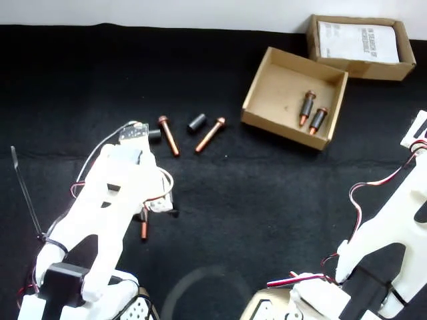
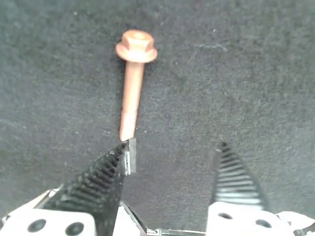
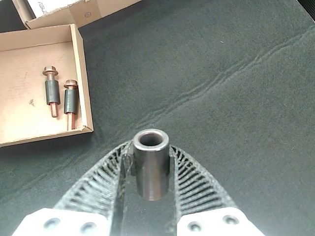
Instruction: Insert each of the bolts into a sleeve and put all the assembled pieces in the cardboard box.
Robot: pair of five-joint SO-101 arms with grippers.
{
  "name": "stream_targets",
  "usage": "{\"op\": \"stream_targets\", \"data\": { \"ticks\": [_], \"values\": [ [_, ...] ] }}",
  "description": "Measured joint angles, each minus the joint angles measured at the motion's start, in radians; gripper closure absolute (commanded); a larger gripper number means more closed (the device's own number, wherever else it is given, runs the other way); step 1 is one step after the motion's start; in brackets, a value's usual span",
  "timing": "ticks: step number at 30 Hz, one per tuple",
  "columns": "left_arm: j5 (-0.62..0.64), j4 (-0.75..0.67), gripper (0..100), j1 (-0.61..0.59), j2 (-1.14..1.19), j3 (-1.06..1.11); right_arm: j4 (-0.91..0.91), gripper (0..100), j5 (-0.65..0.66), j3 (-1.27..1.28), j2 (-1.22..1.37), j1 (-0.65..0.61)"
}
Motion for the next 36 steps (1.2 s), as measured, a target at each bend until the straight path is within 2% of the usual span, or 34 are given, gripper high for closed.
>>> {"op": "stream_targets", "data": {
  "ticks": [3,13,20,32,34,36],
  "values": [
    [-0.054,-0.035,75,-0.009,0.0,0.006,0.0,99.1,0.0,0.0,0.0,0.0],
    [-0.259,-0.175,78,-0.16,0.0,0.009,0.0,99.1,0.0,0.0,0.0,0.0],
    [-0.282,-0.193,78,-0.163,0.0,0.028,0.0,99.1,0.0,0.0,0.0,-0.002],
    [-0.281,-0.417,78,-0.163,0.132,0.114,0.0,99.1,0.0,0.0,0.0,-0.018],
    [-0.281,-0.445,81,-0.163,0.146,0.114,-0.003,99.1,0.0,0.003,0.0,-0.021],
    [-0.281,-0.465,90,-0.163,0.15,0.114,-0.026,99.1,0.0,0.034,-0.002,-0.021]
  ]
}}
